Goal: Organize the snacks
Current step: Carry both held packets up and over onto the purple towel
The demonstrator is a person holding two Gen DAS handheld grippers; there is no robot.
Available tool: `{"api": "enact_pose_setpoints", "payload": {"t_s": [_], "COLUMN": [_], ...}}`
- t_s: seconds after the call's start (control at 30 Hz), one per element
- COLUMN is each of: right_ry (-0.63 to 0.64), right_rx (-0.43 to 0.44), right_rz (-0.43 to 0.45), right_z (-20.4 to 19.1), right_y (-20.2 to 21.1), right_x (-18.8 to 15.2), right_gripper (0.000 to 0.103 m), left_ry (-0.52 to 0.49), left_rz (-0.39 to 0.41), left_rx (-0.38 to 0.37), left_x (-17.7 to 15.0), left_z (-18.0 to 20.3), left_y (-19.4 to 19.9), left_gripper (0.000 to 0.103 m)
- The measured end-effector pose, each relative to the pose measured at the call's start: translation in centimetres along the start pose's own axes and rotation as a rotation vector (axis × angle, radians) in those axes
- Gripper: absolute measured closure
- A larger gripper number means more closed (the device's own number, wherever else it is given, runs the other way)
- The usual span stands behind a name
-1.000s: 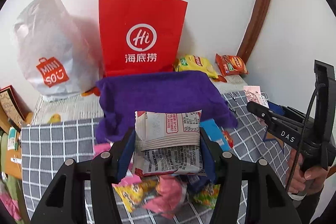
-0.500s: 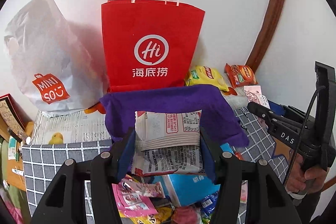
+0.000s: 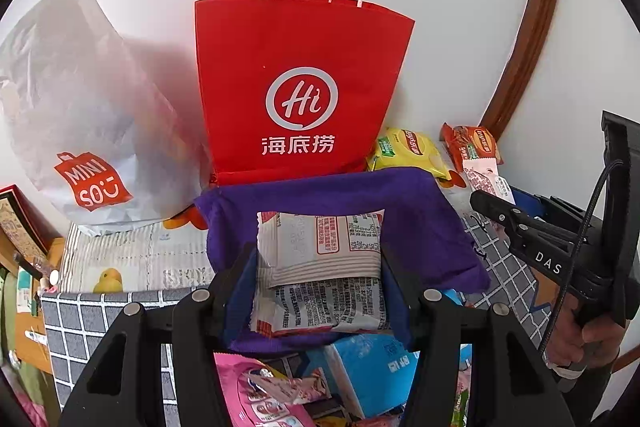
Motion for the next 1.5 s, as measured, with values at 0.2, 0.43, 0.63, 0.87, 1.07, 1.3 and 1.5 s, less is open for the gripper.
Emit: {"api": "enact_pose_setpoints", "payload": {"t_s": [0.2, 0.43, 0.63, 0.87, 1.07, 1.3, 1.5], "right_ry": [0.007, 0.016, 0.029, 0.029, 0.033, 0.017, 0.012], "right_rx": [-0.008, -0.006, -0.007, 0.003, 0.012, 0.019, 0.029], "right_rz": [-0.013, -0.024, -0.041, -0.057, -0.069, -0.124, -0.169], "right_z": [0.2, 0.5, 0.9, 2.0, 3.3, 5.1, 6.1], "right_y": [-1.1, -2.5, -4.0, -5.4, -6.8, -9.3, -11.4], "right_x": [0.7, 1.4, 1.7, 2.3, 2.8, 1.7, 0.7], "right_gripper": [0.061, 0.061, 0.061, 0.061, 0.061, 0.061, 0.061], "left_ry": [0.008, 0.011, 0.008, 0.003, -0.005, -0.02, -0.011], "left_rz": [-0.013, -0.025, -0.038, -0.057, -0.071, -0.118, -0.156], "left_rx": [0.006, 0.012, 0.017, 0.016, 0.027, 0.012, -0.002], "left_x": [0.3, 0.9, 1.4, 2.4, 3.3, 3.2, 2.1], "left_z": [-0.6, -1.3, -1.5, -1.7, -2.0, -1.8, -1.5], "left_y": [-1.2, -2.5, -4.0, -6.0, -7.8, -11.4, -13.8], "left_gripper": [0.048, 0.048, 0.048, 0.048, 0.048, 0.048, 0.048]}}
Point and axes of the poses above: each gripper's, at about its wrist camera, not at the fingertips, and y roughly against the way its jaws point, z to its right, x to its top, the point moved 8 cm from there along -y, roughly the way its jaws point, and after that the axes turned 15 degrees about x, right-handed, at the moved point
